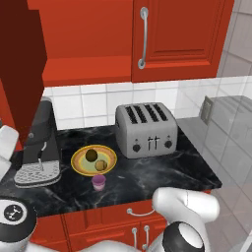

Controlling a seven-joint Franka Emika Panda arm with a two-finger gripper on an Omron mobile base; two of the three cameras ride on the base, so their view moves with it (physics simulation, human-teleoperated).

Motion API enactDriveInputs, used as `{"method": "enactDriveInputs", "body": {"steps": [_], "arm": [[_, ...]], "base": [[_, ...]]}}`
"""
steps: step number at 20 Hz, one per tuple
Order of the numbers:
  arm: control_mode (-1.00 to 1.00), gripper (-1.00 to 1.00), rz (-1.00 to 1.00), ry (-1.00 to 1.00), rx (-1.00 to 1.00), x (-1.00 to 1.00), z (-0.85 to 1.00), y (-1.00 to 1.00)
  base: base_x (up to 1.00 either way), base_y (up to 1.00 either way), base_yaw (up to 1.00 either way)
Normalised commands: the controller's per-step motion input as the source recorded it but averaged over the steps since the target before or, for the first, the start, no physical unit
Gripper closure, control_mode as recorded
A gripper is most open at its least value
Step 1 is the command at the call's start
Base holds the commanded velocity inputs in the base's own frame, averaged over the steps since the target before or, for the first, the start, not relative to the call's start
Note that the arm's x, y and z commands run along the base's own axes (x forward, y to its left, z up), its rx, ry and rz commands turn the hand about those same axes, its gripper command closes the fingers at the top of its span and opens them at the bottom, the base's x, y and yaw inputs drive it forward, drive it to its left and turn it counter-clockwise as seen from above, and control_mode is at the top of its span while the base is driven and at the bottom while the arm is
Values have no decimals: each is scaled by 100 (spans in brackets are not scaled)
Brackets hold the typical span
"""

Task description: Pick the avocado and bread from the counter and place them on the plate. Then pick the jam from the cabinet and place it next to the plate. Lastly close the cabinet door.

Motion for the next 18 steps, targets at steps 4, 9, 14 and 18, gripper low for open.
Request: {"method": "enactDriveInputs", "body": {"steps": [4,9,14,18], "arm": [[-100,-100,-12,-12,-3,43,-2,-21],[-100,-100,-11,-11,-2,49,-9,-39],[-100,-100,-10,-9,-1,39,-2,-51],[-100,-100,-6,-8,0,24,0,-66]], "base": [[0,0,0],[0,0,0],[0,0,0],[0,0,0]]}}
